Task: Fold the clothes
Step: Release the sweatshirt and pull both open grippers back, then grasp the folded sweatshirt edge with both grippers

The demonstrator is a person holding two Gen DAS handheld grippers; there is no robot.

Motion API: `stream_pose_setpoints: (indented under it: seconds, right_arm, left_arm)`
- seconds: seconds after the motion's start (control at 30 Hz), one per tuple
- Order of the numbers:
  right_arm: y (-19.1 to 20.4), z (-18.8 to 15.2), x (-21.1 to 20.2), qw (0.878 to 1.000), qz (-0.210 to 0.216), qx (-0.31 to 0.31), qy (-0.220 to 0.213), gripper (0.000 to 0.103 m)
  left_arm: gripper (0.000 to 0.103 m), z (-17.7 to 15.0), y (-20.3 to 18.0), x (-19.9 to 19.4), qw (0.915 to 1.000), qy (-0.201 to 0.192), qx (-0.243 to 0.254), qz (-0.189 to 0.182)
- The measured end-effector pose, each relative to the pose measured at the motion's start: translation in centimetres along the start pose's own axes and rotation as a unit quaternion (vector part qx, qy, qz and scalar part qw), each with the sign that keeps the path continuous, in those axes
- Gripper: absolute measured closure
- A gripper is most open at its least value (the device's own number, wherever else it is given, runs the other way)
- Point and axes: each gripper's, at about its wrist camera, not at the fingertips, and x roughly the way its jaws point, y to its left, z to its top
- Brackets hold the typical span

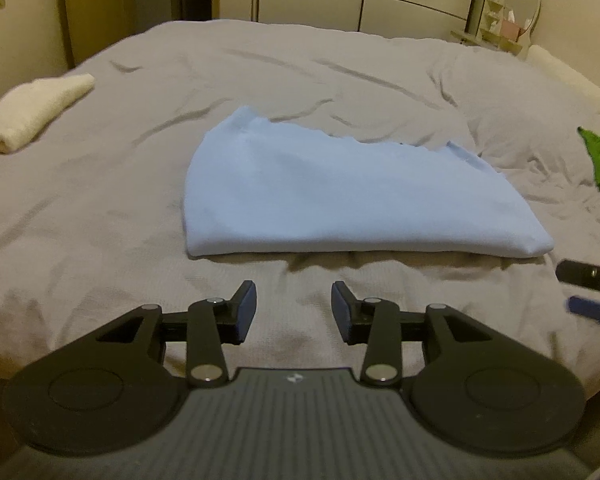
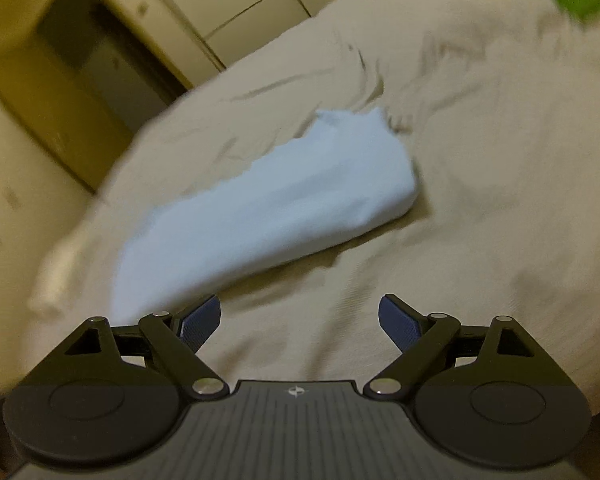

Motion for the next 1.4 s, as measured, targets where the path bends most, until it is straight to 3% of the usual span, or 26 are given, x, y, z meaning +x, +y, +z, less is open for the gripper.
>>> stream_pose_setpoints:
  seconds: [0.13, 0.27, 0.43, 0.7, 0.77, 0.93, 1.03, 1.1, 1.17, 1.27, 1.33, 1.4]
  right_arm:
    - [-3.6, 0.2, 1.5, 0.987, 0.087, 0.135, -0.002, 0.015]
    - [-5.6, 0.7, 3.3, 0.974, 0.107, 0.2, -0.024, 0.02]
    - [-8.0, 1.4, 5.9, 0.955, 0.113, 0.272, -0.045, 0.034]
    - [-9.3, 2.2, 8.8, 0.952, 0.094, 0.285, -0.058, 0.05]
    - [-9.2, 2.4, 9.1, 0.954, 0.087, 0.28, -0.059, 0.054]
    - [-8.5, 2.7, 9.3, 0.964, 0.05, 0.256, -0.054, 0.073]
    - [-7.8, 3.2, 8.9, 0.967, 0.034, 0.248, -0.047, 0.077]
    - [-6.7, 3.8, 8.4, 0.972, 0.02, 0.228, -0.052, 0.081]
    - [-4.3, 4.5, 7.6, 0.983, -0.003, 0.169, -0.066, 0.082]
    - [1.7, 4.9, 6.6, 0.993, -0.052, 0.014, -0.101, 0.084]
    - [6.6, 4.2, 6.5, 0.981, -0.088, -0.117, -0.129, 0.084]
    - [11.4, 2.6, 7.2, 0.952, -0.112, -0.244, -0.148, 0.084]
  left_arm:
    - [0.067, 0.4, 0.1, 1.2, 0.9997, -0.004, -0.004, -0.022]
    - [0.067, 1.4, 0.3, 3.3, 0.9993, 0.0, -0.011, -0.035]
    - [0.068, 3.0, -0.1, 6.3, 0.9982, 0.004, -0.012, -0.058]
    - [0.068, 4.9, -1.6, 10.9, 0.9964, 0.012, 0.01, -0.083]
    - [0.068, 4.9, -2.0, 12.1, 0.9962, 0.021, 0.022, -0.081]
    - [0.067, 4.9, -2.9, 14.4, 0.9944, 0.054, 0.057, -0.07]
    - [0.068, 5.7, -2.3, 14.2, 0.9934, 0.065, 0.046, -0.083]
    - [0.069, 6.2, -0.9, 13.6, 0.9929, 0.061, 0.016, -0.101]
    - [0.071, 6.5, 0.6, 12.8, 0.9928, 0.053, -0.007, -0.107]
    - [0.071, 6.6, 3.5, 11.6, 0.9935, 0.04, -0.036, -0.1]
    - [0.072, 6.5, 5.8, 10.9, 0.9923, 0.035, -0.063, -0.101]
    - [0.072, 6.4, 7.9, 10.3, 0.9897, 0.031, -0.092, -0.105]
